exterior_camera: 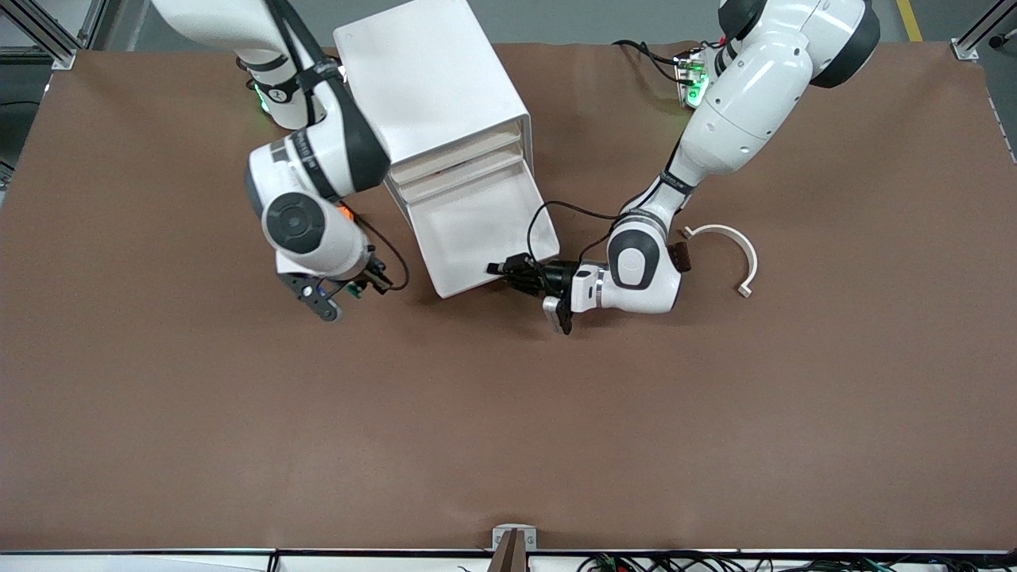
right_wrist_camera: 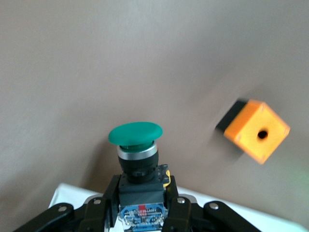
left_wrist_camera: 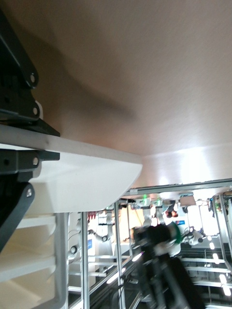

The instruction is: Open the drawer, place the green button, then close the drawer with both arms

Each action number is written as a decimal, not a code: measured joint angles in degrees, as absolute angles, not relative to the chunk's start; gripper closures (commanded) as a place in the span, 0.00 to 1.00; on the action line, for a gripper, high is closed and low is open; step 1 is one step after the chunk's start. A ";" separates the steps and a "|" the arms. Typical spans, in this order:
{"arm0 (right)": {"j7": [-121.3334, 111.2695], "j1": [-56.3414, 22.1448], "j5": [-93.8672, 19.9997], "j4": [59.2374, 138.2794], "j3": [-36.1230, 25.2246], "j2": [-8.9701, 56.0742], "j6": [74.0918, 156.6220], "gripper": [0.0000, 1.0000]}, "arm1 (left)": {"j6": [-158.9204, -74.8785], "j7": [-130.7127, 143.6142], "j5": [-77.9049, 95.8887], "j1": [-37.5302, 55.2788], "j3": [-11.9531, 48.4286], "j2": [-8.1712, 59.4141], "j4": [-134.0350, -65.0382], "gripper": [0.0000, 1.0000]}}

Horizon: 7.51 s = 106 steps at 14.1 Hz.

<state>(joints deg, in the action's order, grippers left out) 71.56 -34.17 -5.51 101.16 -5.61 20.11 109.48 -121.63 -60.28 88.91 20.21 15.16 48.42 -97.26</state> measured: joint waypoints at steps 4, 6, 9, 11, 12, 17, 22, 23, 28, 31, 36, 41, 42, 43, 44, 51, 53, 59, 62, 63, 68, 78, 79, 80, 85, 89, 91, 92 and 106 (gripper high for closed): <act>85.50 -41.19 -5.77 100.73 -5.56 20.13 109.58 0.80 | -122.04 -53.79 88.56 20.22 14.56 48.43 -96.39 0.00; 89.93 -43.78 -8.25 100.73 -5.57 20.15 110.42 0.81 | -122.12 -46.28 83.36 20.19 14.24 48.39 -94.64 0.00; 90.77 -44.90 -15.56 100.76 -5.61 20.24 113.41 0.81 | -122.22 -32.40 70.45 19.27 13.94 47.85 -90.68 0.00; 92.05 -45.55 -17.43 100.89 -5.61 20.31 115.42 0.81 | -122.17 -25.05 61.63 17.99 13.93 46.88 -88.54 0.00; 93.43 -46.00 -17.71 101.33 -5.61 20.39 117.16 0.81 | -121.88 -22.30 58.24 17.22 13.92 46.27 -87.82 0.00; 98.89 -48.57 -17.84 103.16 -5.60 22.56 122.82 0.78 | -117.39 -11.64 35.00 14.60 13.87 44.78 -82.11 0.00; 101.09 -49.18 -17.84 103.17 -5.62 24.07 123.86 0.78 | -114.41 -3.14 17.92 13.36 13.17 44.36 -78.51 0.00; 101.12 -49.18 -17.84 103.17 -5.63 24.53 124.66 0.78 | -114.30 1.06 16.39 13.28 12.81 43.91 -78.33 0.00; 101.14 -49.22 -17.84 102.78 -5.66 27.92 126.88 0.77 | -113.77 26.69 7.81 14.17 12.69 41.70 -78.24 0.00; 101.16 -49.22 -17.85 102.20 -5.66 28.83 127.04 0.52 | -113.77 34.92 6.20 14.64 12.60 41.63 -78.28 0.00; 101.27 -49.22 -17.85 101.26 -5.70 28.89 126.29 0.00 | -113.92 45.32 1.93 15.96 12.67 41.67 -78.44 0.00; 101.12 -48.96 -17.12 93.54 -7.75 27.94 112.58 0.00 | -117.96 52.03 1.80 20.66 12.76 42.25 -79.10 0.00; 101.09 -48.63 -16.48 91.34 -8.11 27.31 108.95 0.00 | -118.30 52.64 1.80 21.34 12.78 42.42 -79.24 0.00; 100.65 -48.03 -15.92 89.06 -8.28 26.72 105.16 0.00 | -118.88 53.50 1.80 22.12 12.80 42.56 -79.36 0.00; 99.31 -47.14 -15.52 86.87 -8.33 26.05 101.28 0.00 | -119.77 54.46 1.78 22.80 12.80 42.65 -79.52 0.00; 69.90 -32.33 -15.21 82.23 -8.96 14.68 81.36 0.00 | -128.92 62.73 -1.47 27.03 12.70 43.35 -85.24 0.00; 59.24 -26.93 -14.08 82.37 -9.03 11.17 77.59 0.00 | -129.26 66.56 -4.57 28.57 12.71 43.40 -85.82 0.00; 32.89 -16.95 -7.87 88.46 -9.01 3.38 76.33 0.00 | -129.23 73.22 -8.20 34.43 12.76 43.67 -87.09 0.00; 23.00 -11.64 -7.19 90.44 -9.04 1.52 76.71 0.00 | -129.23 73.65 -8.26 36.92 12.82 43.67 -87.54 0.00; 20.44 -10.57 -6.49 90.63 -9.04 1.28 76.95 0.00 | -129.23 73.74 -8.25 37.66 12.91 43.67 -87.52 0.00; 8.77 -4.56 -5.21 90.77 -9.00 0.70 77.47 0.00 | -129.24 78.06 -8.25 40.35 16.69 43.64 -87.53 0.00; 4.10 -2.27 -2.42 90.28 -7.65 -4.10 80.13 0.00 | -129.20 84.64 -8.22 45.45 18.45 43.65 -88.05 0.00; 4.10 -2.27 -2.37 90.05 -7.59 -4.20 80.22 0.00 | -129.21 84.69 -8.02 45.52 18.47 43.65 -88.06 0.00; 4.10 -2.27 -2.33 89.77 -7.58 -4.19 80.28 0.00 | -129.25 84.69 -7.49 45.53 18.54 43.65 -88.05 0.00; 4.10 -2.27 -2.20 88.98 -7.60 -4.19 80.55 0.00 | -129.88 84.67 -4.08 45.91 18.83 43.64 -87.99 0.00; 4.10 -2.27 -2.18 88.94 -7.60 -4.19 81.07 0.00 | -130.50 84.55 -3.92 45.86 18.62 43.65 -87.92 0.00; 4.09 -2.27 -2.15 88.92 -7.59 -4.18 81.13 0.00 | -130.93 84.43 -3.98 44.89 17.93 43.59 -87.28 0.00; 4.09 -2.27 -2.03 88.91 -7.58 -4.18 81.13 0.00 | -131.11 83.56 -4.12 43.34 17.59 43.47 -86.61 0.00; 4.08 -2.41 -0.85 88.58 -7.33 -4.14 81.24 0.00 | -121.35 43.75 -4.41 14.26 17.37 33.23 -85.28 0.00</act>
<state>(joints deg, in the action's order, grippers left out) 4.08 -2.41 -0.85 88.58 -7.33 -4.14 81.24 -121.35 43.75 -4.41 14.26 17.37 33.23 -85.28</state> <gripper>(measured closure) 0.000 0.000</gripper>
